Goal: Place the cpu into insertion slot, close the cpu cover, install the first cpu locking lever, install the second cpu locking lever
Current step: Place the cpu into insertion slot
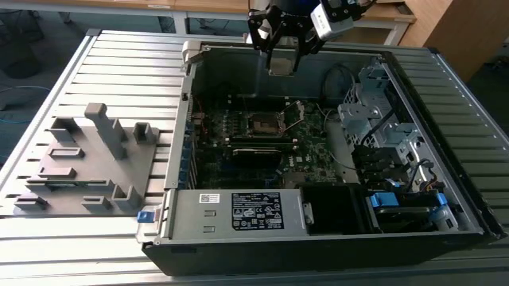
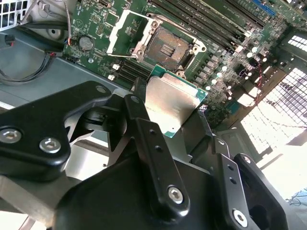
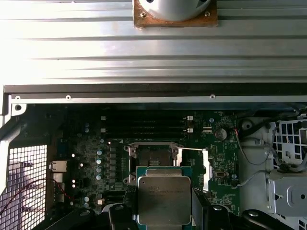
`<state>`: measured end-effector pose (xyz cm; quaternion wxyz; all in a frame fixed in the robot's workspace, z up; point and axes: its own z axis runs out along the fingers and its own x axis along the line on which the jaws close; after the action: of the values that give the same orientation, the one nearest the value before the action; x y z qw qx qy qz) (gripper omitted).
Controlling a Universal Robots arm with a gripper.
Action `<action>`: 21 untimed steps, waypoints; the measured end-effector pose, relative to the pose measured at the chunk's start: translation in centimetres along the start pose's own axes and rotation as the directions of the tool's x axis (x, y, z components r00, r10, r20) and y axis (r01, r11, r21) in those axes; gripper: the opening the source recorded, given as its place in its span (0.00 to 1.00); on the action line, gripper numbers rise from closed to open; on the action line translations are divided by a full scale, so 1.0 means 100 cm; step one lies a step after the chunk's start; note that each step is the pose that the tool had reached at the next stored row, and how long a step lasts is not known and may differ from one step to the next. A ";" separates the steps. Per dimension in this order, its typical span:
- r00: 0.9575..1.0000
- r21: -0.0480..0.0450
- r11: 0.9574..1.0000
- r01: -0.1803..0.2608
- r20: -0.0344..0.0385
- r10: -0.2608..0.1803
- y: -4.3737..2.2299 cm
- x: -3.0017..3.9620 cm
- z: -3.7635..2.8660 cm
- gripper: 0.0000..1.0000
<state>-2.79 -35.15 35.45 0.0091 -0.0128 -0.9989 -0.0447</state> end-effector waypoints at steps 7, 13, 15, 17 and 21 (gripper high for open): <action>1.000 0.000 1.000 0.000 0.000 0.000 -0.0002 -0.0001 0.0025 0.54; 1.000 0.000 1.000 0.000 0.000 0.000 -0.0004 -0.0001 0.0048 0.54; 1.000 0.000 1.000 0.000 0.000 0.000 -0.0004 -0.0001 0.0050 0.54; 1.000 0.000 1.000 0.000 0.000 0.000 -0.0005 -0.0001 0.0050 0.54; 1.000 0.000 1.000 0.000 0.000 0.000 -0.0007 -0.0001 0.0068 0.54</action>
<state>-2.79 -35.15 34.76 0.0091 -0.0128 -0.9989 -0.0448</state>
